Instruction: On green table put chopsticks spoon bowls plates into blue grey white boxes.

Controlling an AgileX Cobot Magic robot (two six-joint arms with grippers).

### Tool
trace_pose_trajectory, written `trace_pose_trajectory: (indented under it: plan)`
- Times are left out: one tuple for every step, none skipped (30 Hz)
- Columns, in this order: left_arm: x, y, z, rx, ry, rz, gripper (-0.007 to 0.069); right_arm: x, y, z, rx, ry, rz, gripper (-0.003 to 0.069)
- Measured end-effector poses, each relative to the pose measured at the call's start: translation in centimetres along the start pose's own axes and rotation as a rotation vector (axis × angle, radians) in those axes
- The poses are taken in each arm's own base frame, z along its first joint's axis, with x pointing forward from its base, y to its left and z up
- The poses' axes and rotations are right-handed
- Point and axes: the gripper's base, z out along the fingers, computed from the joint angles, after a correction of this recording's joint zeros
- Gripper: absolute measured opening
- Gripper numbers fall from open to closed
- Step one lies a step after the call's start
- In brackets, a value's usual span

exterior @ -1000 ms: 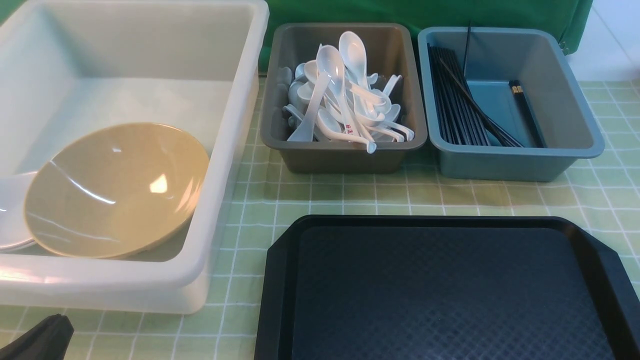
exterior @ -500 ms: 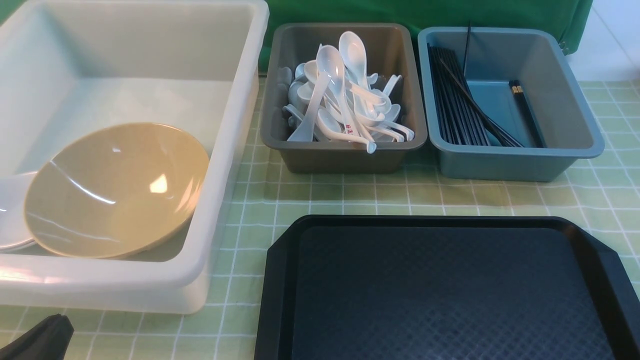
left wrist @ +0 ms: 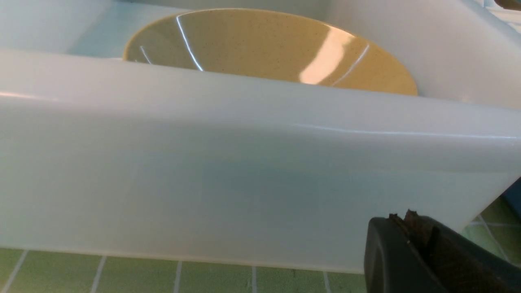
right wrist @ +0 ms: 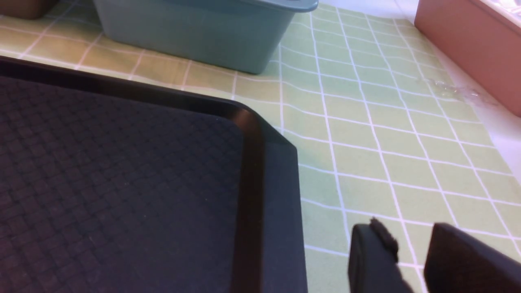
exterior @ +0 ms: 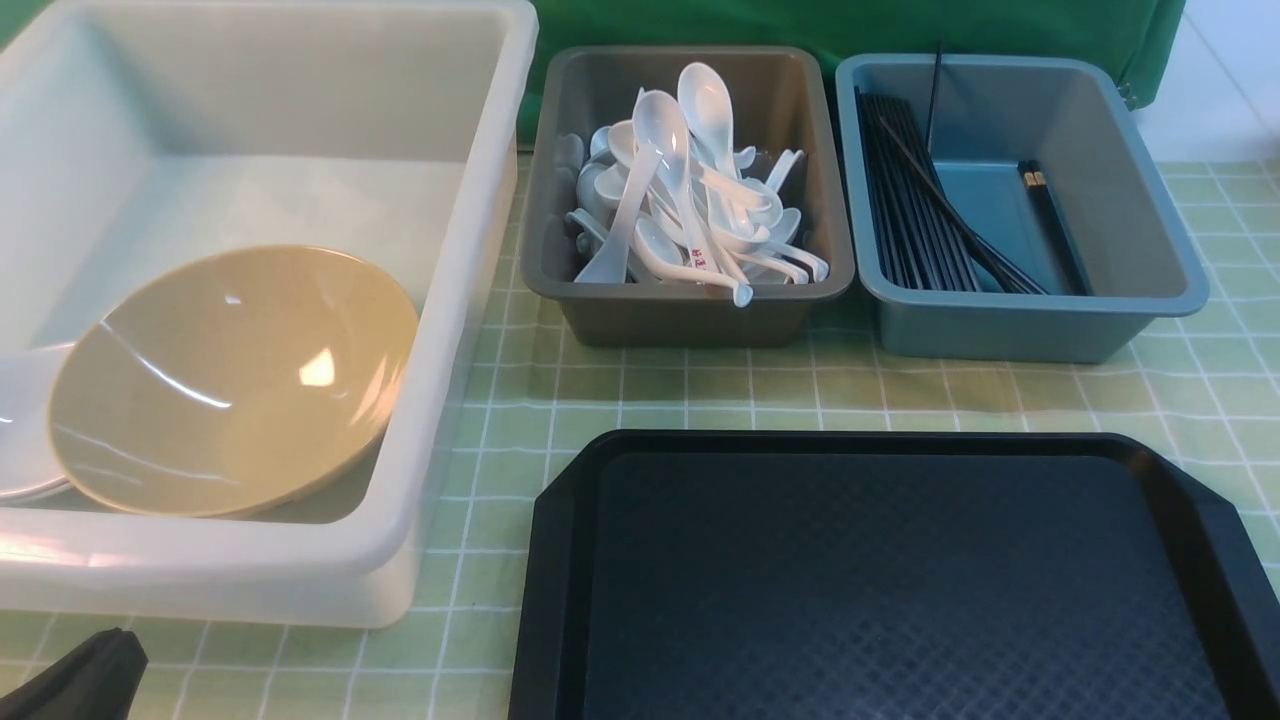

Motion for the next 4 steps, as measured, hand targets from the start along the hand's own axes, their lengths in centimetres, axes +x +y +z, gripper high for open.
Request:
trace_pose_trajectory:
  plan:
    - [0.0, 0.0, 0.0, 0.0, 0.0, 0.0, -0.0001, 0.0, 0.0, 0.0, 0.0, 0.0, 0.0, 0.0209]
    - [0.0, 0.0, 0.0, 0.0, 0.0, 0.0, -0.0001, 0.0, 0.0, 0.0, 0.0, 0.0, 0.0, 0.0211]
    - [0.0, 0.0, 0.0, 0.0, 0.0, 0.0, -0.0001, 0.0, 0.0, 0.0, 0.0, 0.0, 0.0, 0.0212]
    - [0.0, 0.0, 0.0, 0.0, 0.0, 0.0, -0.0001, 0.0, 0.0, 0.0, 0.0, 0.0, 0.0, 0.0212]
